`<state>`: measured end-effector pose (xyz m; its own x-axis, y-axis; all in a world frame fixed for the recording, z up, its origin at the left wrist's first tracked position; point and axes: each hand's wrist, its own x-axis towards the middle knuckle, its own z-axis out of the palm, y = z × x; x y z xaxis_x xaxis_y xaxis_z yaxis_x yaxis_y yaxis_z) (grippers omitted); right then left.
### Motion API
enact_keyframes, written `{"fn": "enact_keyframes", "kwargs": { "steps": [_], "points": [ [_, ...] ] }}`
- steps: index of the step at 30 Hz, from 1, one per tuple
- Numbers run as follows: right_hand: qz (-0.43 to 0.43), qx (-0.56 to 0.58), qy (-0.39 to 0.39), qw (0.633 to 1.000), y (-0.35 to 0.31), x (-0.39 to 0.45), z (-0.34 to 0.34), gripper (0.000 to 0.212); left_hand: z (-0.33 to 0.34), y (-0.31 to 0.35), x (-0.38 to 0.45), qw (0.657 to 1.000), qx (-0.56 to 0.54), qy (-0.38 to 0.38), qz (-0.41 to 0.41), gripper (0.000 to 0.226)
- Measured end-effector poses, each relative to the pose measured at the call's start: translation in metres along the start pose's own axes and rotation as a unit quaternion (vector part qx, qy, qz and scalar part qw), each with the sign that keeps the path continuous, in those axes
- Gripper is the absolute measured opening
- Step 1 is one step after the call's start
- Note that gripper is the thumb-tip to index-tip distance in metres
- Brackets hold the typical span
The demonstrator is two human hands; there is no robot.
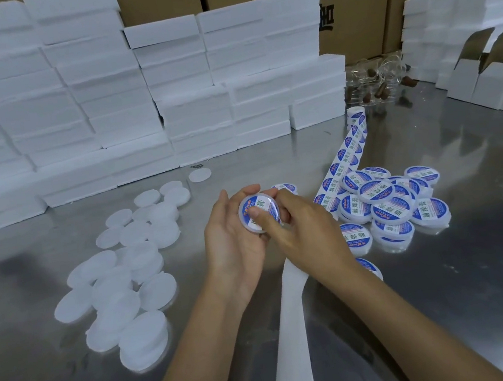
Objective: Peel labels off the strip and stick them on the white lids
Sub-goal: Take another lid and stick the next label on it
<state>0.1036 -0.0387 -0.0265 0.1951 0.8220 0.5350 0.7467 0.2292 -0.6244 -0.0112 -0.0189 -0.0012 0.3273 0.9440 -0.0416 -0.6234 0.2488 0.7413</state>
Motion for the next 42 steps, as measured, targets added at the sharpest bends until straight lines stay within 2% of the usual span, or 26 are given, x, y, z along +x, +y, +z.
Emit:
{"fn": "enact_keyframes", "kwargs": {
  "steps": [2, 7, 13, 16, 18, 20, 23, 25, 29, 32, 36, 39, 42],
  "points": [
    [-0.010, 0.004, 0.020, 1.000, 0.004, 0.002, 0.001, 0.023, 0.000, 0.000, 0.000, 1.000, 0.011, 0.002, -0.001, 0.047],
    [-0.004, -0.036, 0.022, 0.999, 0.007, -0.001, 0.001, 0.037, 0.003, -0.004, 0.000, 1.000, 0.024, 0.009, -0.001, 0.050],
    [0.042, -0.156, 0.069, 0.984, -0.004, -0.003, 0.000, 0.066, 0.005, -0.005, -0.003, 0.999, 0.026, -0.039, -0.013, 0.055],
    [0.028, -0.148, 0.091, 0.984, -0.001, -0.002, -0.002, 0.053, 0.006, -0.002, -0.004, 0.997, 0.051, -0.059, -0.013, 0.048],
    [0.033, -0.131, 0.086, 0.987, 0.002, 0.000, -0.003, 0.053, 0.006, -0.001, -0.004, 0.995, 0.065, -0.076, -0.005, 0.034],
    [0.036, -0.104, 0.074, 0.991, 0.006, 0.001, -0.002, 0.052, 0.005, -0.001, -0.002, 0.989, 0.128, -0.075, 0.011, 0.027],
    [0.067, -0.043, 0.059, 0.995, 0.012, 0.002, -0.003, 0.046, 0.002, -0.006, 0.000, 0.960, 0.274, -0.017, 0.047, 0.029],
    [0.070, -0.021, 0.036, 0.997, 0.016, 0.001, -0.005, 0.045, -0.001, -0.009, -0.002, 0.945, 0.316, 0.019, 0.085, 0.023],
    [0.074, -0.005, 0.005, 0.997, 0.019, -0.003, -0.010, 0.050, -0.008, -0.009, 0.000, 0.939, 0.324, 0.029, 0.112, 0.022],
    [0.075, 0.014, -0.005, 0.997, 0.023, -0.003, -0.011, 0.047, -0.009, -0.011, 0.002, 0.944, 0.319, 0.016, 0.087, 0.030],
    [0.100, 0.039, -0.007, 0.994, 0.030, 0.000, -0.019, 0.044, -0.008, -0.016, 0.002, 0.965, 0.257, -0.001, 0.045, 0.036],
    [0.150, 0.035, 0.032, 0.987, 0.044, 0.004, -0.033, 0.044, -0.010, -0.019, 0.003, 0.965, 0.261, -0.001, 0.031, 0.043],
    [0.217, -0.029, 0.111, 0.969, 0.064, 0.007, -0.051, 0.045, -0.013, -0.019, 0.003, 0.958, 0.283, 0.025, 0.026, 0.042]
  ]
}}
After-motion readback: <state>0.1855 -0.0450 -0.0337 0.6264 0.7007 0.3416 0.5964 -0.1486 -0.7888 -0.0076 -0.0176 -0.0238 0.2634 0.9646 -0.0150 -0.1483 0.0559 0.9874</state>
